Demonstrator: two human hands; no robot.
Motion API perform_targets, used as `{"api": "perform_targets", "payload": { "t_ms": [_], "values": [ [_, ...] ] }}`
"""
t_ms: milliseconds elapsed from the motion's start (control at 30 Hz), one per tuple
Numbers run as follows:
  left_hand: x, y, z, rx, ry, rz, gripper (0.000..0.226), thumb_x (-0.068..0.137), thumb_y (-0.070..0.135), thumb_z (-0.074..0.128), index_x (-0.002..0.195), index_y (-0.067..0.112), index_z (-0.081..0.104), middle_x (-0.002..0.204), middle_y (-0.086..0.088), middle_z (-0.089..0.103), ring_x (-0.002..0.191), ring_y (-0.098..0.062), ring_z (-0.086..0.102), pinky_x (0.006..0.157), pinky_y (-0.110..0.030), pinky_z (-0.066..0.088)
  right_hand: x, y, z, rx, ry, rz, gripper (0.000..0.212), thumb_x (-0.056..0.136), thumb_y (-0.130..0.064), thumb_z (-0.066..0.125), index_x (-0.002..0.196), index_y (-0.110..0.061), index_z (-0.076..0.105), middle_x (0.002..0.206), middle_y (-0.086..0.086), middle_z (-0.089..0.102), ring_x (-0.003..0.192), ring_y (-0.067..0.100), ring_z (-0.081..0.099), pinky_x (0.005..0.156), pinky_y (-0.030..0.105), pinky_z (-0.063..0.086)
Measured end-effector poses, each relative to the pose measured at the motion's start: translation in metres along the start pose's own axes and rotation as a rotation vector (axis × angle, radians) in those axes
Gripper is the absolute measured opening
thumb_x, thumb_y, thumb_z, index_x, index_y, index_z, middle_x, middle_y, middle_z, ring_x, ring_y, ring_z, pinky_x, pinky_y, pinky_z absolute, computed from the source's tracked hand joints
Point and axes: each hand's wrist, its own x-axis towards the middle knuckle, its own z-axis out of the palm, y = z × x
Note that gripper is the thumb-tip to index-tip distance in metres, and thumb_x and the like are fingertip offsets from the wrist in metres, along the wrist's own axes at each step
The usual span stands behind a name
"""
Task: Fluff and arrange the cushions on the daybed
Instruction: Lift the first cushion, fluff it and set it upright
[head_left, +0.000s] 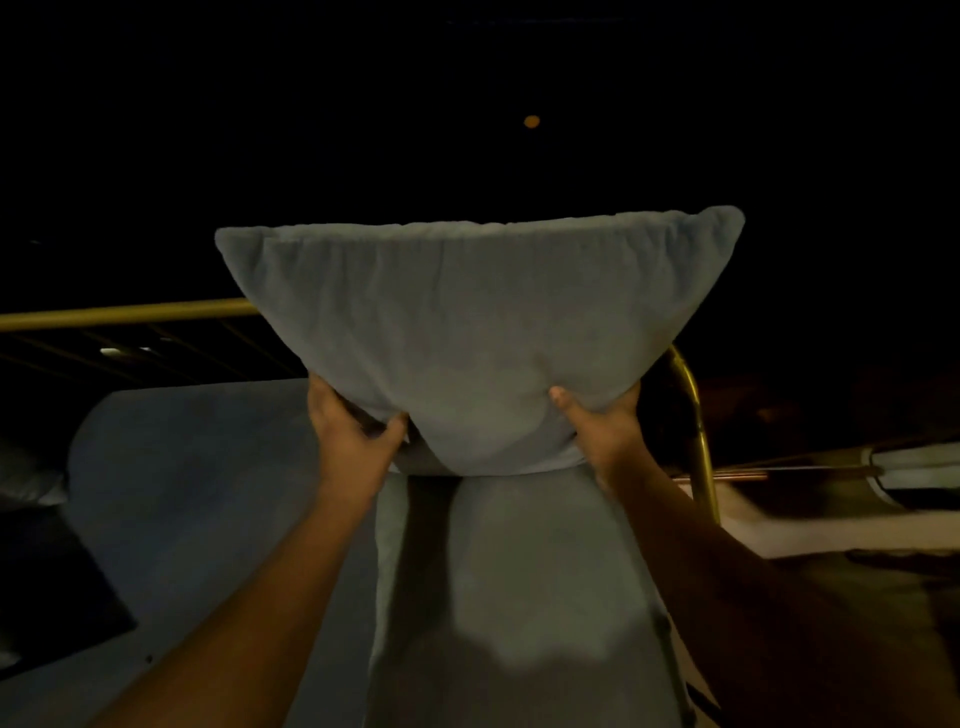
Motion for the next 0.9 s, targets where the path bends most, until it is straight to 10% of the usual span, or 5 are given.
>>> {"api": "perform_targets", "payload": {
  "t_ms": [300, 500, 633, 900],
  "values": [
    [-0.005, 0.009, -0.023, 0.004, -0.248, -0.303, 0.093, 0.076, 0.020, 0.075, 0.148, 0.022, 0.017, 0.154, -0.006, 0.031, 0.139, -0.026, 0.032, 0.111, -0.049, 0.033, -0.001, 0.006, -0.004, -0.116, -0.033, 0.196, 0.143, 0.026, -0.074, 0.083, 0.145, -0.038, 0.013, 0.152, -0.003, 0.034, 0.136, 0.026, 0.039, 0.108, 0.050, 0.039],
    [-0.043, 0.001, -0.052, 0.153, -0.361, -0.327, 0.041, 0.079, 0.010, 0.072, 0.117, 0.006, 0.059, 0.119, -0.018, 0.063, 0.112, -0.030, 0.060, 0.097, -0.040, 0.048, -0.117, 0.003, 0.038, -0.303, -0.345, 0.095, 0.070, 0.077, -0.020, 0.077, 0.137, -0.012, 0.043, 0.141, 0.009, 0.047, 0.129, 0.024, 0.046, 0.107, 0.030, 0.036],
    [-0.070, -0.015, -0.101, 0.232, -0.390, -0.246, 0.038, 0.081, 0.014, 0.069, 0.117, 0.006, 0.060, 0.116, -0.007, 0.063, 0.092, -0.003, 0.062, 0.080, -0.015, 0.044, -0.164, 0.003, 0.085, -0.449, -0.410, -0.091, 0.052, 0.077, -0.024, 0.074, 0.124, -0.016, 0.056, 0.128, 0.009, 0.060, 0.118, 0.025, 0.056, 0.099, 0.029, 0.042],
    [-0.086, -0.091, -0.274, 0.173, -0.320, -0.364, 0.039, 0.083, 0.023, 0.068, 0.119, 0.013, 0.059, 0.116, 0.000, 0.058, 0.109, -0.011, 0.051, 0.100, -0.025, 0.039, -0.266, 0.003, 0.226, -0.670, -0.564, -0.241, 0.037, 0.085, -0.025, 0.067, 0.119, -0.013, 0.061, 0.126, 0.007, 0.063, 0.116, 0.022, 0.058, 0.098, 0.028, 0.042]
  ]
}}
